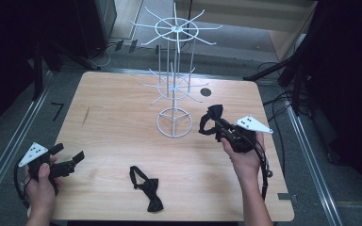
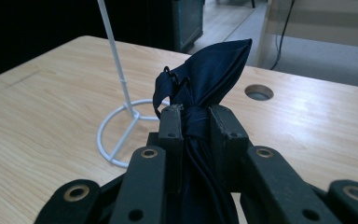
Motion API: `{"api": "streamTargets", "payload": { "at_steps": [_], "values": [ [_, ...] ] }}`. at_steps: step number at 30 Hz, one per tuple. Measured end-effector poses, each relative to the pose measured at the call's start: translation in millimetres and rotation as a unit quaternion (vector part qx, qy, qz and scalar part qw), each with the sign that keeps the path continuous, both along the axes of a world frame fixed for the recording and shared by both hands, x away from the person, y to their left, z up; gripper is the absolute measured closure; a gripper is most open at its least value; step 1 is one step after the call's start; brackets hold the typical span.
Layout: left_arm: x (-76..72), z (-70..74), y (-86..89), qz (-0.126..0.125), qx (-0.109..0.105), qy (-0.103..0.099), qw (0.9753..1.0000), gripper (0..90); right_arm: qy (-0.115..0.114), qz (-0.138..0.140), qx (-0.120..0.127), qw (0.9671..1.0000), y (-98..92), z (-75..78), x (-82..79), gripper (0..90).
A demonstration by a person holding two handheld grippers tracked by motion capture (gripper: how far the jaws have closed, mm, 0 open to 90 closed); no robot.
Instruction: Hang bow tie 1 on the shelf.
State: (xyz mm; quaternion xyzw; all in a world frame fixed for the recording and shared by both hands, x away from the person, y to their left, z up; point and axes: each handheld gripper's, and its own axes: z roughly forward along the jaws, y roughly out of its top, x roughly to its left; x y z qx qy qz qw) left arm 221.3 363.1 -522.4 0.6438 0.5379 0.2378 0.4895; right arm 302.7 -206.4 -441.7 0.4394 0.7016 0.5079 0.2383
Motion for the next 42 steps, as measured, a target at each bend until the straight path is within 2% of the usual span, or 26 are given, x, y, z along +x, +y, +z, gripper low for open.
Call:
{"api": "streamTargets", "payload": {
  "at_steps": [3,8,12,14,18,21,23,25,32,42],
  "values": [
    [-0.3,0.0,1.1,0.020,-0.005,-0.005,0.9998,1.6,0.001,0.006,-0.002,1.0000,1.8,4.3,4.8,77.0],
    [0.1,-0.1,0.7,0.032,-0.002,-0.005,0.9995,1.6,-0.004,0.012,0.004,0.9999,1.6,13.1,15.6,77.0],
    [5.8,0.1,-1.5,0.044,0.010,0.019,0.9988,1.6,-0.010,0.016,0.007,0.9998,2.0,21.0,23.6,77.0],
    [6.7,0.2,-3.1,0.037,0.019,0.023,0.9989,1.6,-0.015,0.017,0.012,0.9997,3.0,24.6,25.1,77.0],
    [7.3,-0.1,-2.6,0.027,0.018,0.035,0.9989,1.6,-0.017,0.019,0.029,0.9992,4.2,28.0,23.9,76.9],
    [9.0,-0.5,-1.2,0.036,0.013,0.048,0.9981,1.6,-0.017,0.021,0.030,0.9992,4.8,32.4,20.3,76.9],
    [8.9,-0.5,-1.9,0.047,0.017,0.050,0.9975,1.6,-0.016,0.021,0.031,0.9991,4.5,33.7,19.0,76.9],
    [9.1,-0.6,-2.8,0.047,0.020,0.052,0.9973,1.6,-0.018,0.021,0.032,0.9991,3.1,36.1,16.2,76.9],
    [10.1,-0.7,-3.0,0.044,0.022,0.058,0.9971,1.6,-0.029,0.024,0.038,0.9986,-0.8,44.6,5.2,76.9],
    [11.0,-0.7,-4.5,0.032,0.030,0.063,0.9970,1.6,-0.050,0.045,0.039,0.9970,4.9,60.6,-8.8,76.9]
  ]
}}
